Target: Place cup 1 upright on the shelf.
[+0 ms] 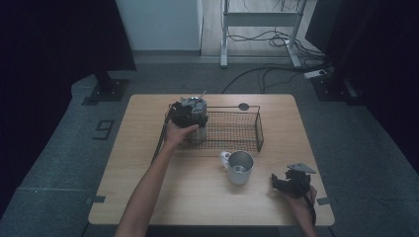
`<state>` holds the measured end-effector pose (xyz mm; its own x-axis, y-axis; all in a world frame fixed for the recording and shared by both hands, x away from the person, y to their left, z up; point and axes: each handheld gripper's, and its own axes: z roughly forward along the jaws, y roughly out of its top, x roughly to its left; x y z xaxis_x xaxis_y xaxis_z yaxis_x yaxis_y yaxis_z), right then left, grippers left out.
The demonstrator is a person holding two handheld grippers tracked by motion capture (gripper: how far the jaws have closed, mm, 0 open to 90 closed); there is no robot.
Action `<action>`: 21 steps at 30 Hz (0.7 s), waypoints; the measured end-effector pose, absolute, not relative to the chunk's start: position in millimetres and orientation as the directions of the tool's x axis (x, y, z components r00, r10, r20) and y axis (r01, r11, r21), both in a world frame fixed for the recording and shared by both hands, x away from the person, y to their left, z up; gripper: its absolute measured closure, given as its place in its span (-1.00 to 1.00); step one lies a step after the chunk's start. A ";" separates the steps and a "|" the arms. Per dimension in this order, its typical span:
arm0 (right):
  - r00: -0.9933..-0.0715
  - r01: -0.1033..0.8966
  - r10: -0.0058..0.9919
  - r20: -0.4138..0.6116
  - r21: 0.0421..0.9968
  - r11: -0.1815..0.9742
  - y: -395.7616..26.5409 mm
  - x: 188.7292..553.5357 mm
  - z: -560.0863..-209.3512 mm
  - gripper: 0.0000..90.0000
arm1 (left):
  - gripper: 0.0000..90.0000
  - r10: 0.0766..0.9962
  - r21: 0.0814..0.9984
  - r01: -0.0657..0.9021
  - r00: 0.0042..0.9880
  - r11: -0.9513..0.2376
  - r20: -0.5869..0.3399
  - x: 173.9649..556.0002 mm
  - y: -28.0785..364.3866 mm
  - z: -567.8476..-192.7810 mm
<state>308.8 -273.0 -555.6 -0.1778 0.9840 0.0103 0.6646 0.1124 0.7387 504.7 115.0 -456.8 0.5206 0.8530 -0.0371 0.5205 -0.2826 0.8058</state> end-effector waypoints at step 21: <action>-0.178 0.664 0.984 0.010 0.739 0.112 -273.0 308.9 -555.6 -0.72 | -0.91 0.859 0.808 0.519 0.511 -0.277 -0.033 503.1 115.8 -465.4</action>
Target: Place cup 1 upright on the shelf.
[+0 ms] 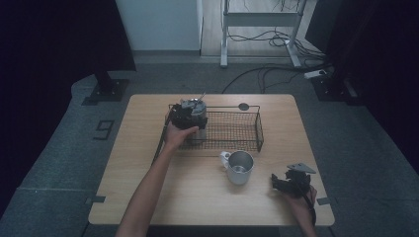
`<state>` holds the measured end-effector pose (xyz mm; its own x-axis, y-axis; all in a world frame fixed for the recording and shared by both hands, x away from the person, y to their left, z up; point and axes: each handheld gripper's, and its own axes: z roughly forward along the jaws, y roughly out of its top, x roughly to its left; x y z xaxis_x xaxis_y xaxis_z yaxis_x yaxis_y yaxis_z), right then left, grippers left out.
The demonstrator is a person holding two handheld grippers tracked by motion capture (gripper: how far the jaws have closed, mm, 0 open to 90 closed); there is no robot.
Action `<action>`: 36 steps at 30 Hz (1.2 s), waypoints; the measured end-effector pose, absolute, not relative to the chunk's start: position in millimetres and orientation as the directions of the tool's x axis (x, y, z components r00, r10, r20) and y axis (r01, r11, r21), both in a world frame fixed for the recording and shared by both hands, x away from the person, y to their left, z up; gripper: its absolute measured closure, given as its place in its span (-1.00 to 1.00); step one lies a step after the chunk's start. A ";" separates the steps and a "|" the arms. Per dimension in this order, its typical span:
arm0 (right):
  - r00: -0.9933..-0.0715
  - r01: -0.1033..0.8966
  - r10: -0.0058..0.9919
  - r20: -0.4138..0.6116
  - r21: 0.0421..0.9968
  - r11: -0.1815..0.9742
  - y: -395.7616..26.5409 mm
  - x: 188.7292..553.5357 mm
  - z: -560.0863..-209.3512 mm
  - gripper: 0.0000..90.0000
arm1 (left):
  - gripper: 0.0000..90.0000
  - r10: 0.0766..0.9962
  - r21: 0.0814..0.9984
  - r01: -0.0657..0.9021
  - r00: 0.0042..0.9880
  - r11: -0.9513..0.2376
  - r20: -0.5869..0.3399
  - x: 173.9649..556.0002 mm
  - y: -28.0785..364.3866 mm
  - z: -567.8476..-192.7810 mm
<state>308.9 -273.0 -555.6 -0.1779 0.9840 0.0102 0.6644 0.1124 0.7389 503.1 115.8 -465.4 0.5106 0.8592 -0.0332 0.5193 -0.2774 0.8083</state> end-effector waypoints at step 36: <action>-0.178 0.664 0.984 0.010 0.739 0.112 -272.9 308.8 -555.6 -0.72 | -1.00 0.848 0.832 0.498 0.525 -0.244 -0.066 478.8 127.6 -452.2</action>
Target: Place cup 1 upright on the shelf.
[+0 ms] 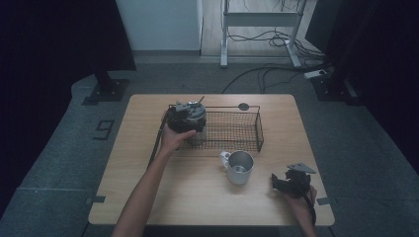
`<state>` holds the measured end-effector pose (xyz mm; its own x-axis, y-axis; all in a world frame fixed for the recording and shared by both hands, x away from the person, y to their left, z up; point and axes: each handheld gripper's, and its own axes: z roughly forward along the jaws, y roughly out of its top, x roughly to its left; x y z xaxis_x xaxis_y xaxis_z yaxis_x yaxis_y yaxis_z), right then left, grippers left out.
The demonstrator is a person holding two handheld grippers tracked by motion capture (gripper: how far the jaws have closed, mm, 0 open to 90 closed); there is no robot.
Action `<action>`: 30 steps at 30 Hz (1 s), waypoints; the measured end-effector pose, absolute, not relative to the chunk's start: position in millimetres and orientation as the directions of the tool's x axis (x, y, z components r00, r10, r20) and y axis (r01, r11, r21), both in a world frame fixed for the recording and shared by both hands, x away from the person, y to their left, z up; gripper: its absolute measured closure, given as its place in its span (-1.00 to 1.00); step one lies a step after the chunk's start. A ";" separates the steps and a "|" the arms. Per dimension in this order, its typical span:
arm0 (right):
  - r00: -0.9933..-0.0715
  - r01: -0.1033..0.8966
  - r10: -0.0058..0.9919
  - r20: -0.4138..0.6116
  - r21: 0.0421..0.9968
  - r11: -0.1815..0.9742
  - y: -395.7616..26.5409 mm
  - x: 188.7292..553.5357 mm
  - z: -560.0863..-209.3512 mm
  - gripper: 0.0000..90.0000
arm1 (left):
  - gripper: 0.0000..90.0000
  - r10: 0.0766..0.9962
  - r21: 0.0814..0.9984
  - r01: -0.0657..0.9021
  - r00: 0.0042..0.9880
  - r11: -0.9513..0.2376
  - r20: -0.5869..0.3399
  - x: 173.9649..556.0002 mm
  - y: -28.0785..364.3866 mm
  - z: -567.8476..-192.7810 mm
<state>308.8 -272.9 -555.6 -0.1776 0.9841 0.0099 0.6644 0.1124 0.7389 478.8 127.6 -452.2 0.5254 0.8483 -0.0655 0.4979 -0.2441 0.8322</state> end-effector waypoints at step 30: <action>-0.173 0.666 0.985 0.010 0.738 0.109 -272.7 308.7 -555.5 -0.71 | -0.99 0.808 0.876 0.393 0.589 -0.279 -0.007 398.7 148.1 -436.0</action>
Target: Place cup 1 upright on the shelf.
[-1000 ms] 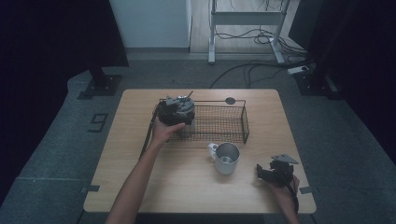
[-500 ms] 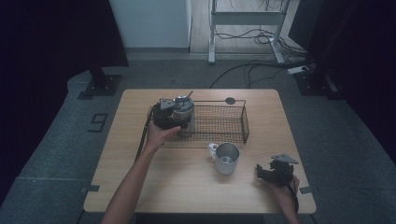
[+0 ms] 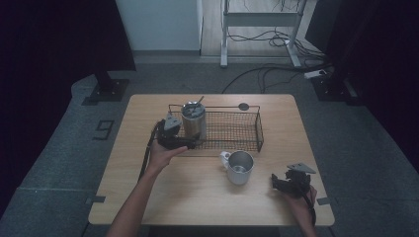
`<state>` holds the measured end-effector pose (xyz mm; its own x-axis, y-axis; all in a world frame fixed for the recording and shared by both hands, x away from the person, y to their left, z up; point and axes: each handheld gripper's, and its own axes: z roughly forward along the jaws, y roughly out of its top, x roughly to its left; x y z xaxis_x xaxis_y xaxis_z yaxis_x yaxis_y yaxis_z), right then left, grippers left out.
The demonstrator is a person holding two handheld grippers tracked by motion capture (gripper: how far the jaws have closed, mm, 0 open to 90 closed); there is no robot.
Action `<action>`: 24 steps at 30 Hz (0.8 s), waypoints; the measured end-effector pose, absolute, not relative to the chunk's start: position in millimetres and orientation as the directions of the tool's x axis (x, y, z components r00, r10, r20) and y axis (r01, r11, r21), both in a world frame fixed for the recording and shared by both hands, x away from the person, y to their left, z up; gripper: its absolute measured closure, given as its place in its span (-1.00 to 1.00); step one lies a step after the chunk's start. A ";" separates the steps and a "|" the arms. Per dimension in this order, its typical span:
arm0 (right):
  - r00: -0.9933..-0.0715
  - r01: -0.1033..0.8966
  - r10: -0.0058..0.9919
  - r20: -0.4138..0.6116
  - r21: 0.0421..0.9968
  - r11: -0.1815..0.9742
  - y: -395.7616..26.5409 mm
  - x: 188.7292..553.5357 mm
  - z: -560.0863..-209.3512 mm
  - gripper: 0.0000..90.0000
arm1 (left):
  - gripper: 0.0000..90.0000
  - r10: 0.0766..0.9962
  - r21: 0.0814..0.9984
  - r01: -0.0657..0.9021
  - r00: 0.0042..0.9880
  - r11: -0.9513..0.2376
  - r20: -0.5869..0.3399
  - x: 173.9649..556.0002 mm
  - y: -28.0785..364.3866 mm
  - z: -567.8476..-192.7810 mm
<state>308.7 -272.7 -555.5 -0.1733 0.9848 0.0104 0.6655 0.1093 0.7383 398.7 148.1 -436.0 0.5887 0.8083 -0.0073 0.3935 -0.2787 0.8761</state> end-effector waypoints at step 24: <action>-0.174 0.664 0.985 0.012 0.739 0.108 -272.7 308.8 -555.6 -0.71 | -0.86 0.797 0.865 0.441 0.599 -0.239 -0.085 329.1 180.6 -471.5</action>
